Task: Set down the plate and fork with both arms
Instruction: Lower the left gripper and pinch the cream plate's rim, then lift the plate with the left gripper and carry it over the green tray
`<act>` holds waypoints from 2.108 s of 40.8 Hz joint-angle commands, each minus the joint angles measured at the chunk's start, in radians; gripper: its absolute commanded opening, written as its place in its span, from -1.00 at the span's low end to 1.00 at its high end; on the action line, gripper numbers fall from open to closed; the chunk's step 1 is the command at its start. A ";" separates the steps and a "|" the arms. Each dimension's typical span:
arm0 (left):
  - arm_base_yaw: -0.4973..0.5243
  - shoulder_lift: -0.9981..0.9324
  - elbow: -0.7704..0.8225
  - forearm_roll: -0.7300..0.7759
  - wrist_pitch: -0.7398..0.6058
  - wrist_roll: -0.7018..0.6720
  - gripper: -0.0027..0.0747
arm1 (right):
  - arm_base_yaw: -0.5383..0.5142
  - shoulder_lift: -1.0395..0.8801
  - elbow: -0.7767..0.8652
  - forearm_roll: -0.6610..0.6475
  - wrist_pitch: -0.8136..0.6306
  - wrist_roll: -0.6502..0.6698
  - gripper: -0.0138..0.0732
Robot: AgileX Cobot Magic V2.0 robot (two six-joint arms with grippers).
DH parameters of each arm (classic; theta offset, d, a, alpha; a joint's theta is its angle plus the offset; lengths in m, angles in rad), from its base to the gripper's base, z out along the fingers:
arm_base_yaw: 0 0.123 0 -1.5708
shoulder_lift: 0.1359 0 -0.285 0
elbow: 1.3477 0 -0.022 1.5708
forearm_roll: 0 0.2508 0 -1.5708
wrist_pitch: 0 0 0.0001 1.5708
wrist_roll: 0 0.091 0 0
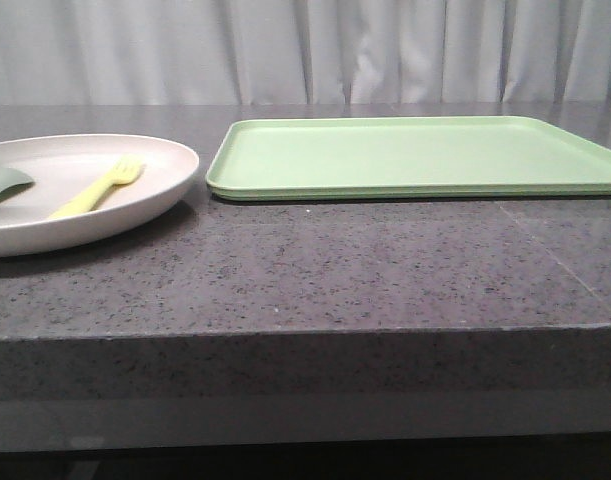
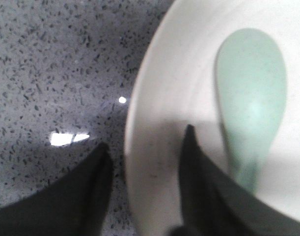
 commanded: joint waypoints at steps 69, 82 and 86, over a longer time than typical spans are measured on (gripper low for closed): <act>-0.400 0.414 -0.752 -0.640 0.030 0.169 -0.98 | 0.054 0.007 -0.036 -0.008 -0.080 -0.006 0.70; -0.418 0.603 -0.977 -0.639 0.013 -0.039 -0.97 | 0.061 0.007 -0.036 -0.008 -0.081 -0.006 0.70; -0.418 0.608 -0.976 -0.613 -0.031 -0.075 -0.97 | 0.080 0.007 -0.036 -0.008 -0.085 -0.006 0.70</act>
